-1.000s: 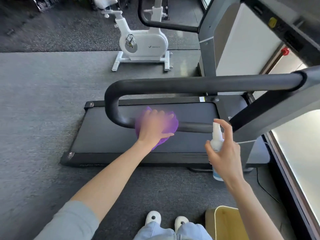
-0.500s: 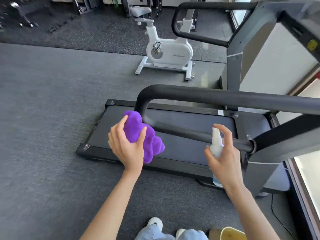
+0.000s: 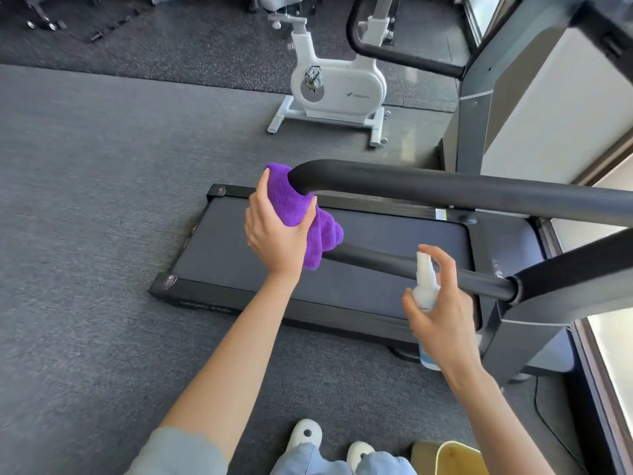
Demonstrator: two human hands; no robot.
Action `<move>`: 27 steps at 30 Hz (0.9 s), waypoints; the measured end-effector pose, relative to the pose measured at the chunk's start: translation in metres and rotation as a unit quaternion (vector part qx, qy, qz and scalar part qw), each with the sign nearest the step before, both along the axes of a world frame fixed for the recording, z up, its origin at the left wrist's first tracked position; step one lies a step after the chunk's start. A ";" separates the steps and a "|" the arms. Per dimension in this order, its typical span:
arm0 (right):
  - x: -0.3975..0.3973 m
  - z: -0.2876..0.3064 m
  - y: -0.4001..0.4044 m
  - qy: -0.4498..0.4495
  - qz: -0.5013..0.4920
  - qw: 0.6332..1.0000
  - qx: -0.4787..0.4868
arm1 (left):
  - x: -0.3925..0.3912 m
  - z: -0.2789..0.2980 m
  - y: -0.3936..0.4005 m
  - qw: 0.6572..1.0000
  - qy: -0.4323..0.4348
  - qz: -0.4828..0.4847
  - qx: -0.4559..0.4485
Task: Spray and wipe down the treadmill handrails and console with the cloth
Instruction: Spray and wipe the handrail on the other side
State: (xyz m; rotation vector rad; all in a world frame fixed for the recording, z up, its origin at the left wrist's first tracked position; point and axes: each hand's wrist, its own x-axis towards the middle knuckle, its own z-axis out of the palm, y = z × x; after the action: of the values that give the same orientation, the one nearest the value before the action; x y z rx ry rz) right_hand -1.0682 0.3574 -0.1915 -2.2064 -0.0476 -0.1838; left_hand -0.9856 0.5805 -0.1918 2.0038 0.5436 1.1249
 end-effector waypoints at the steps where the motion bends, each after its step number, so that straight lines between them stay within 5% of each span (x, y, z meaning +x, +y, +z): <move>1: 0.001 0.001 0.001 -0.004 0.000 1.000 -0.002 | 0.000 -0.005 -0.001 1.000 -0.006 0.005 -0.016; 7: -0.001 0.005 -0.003 -0.019 -0.011 1.000 0.008 | -0.009 -0.035 -0.017 0.971 0.042 0.029 -0.234; 16: -0.002 0.002 -0.017 0.003 -0.022 1.000 -0.012 | 0.010 -0.005 -0.016 0.997 -0.049 0.049 -0.022; 21: 0.004 -0.003 -0.015 0.008 -0.015 1.000 -0.017 | 0.006 -0.034 -0.016 0.983 -0.003 0.060 -0.176; 27: 0.001 -0.003 -0.023 -0.007 -0.024 1.000 -0.014 | 0.003 -0.042 -0.021 0.973 0.011 0.061 -0.221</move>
State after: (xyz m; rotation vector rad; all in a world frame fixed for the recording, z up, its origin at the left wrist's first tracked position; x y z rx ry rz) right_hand -1.0677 0.3343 -0.1949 -2.2363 -0.0046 -0.2281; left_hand -0.9830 0.5598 -0.2339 1.6132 0.8563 0.9527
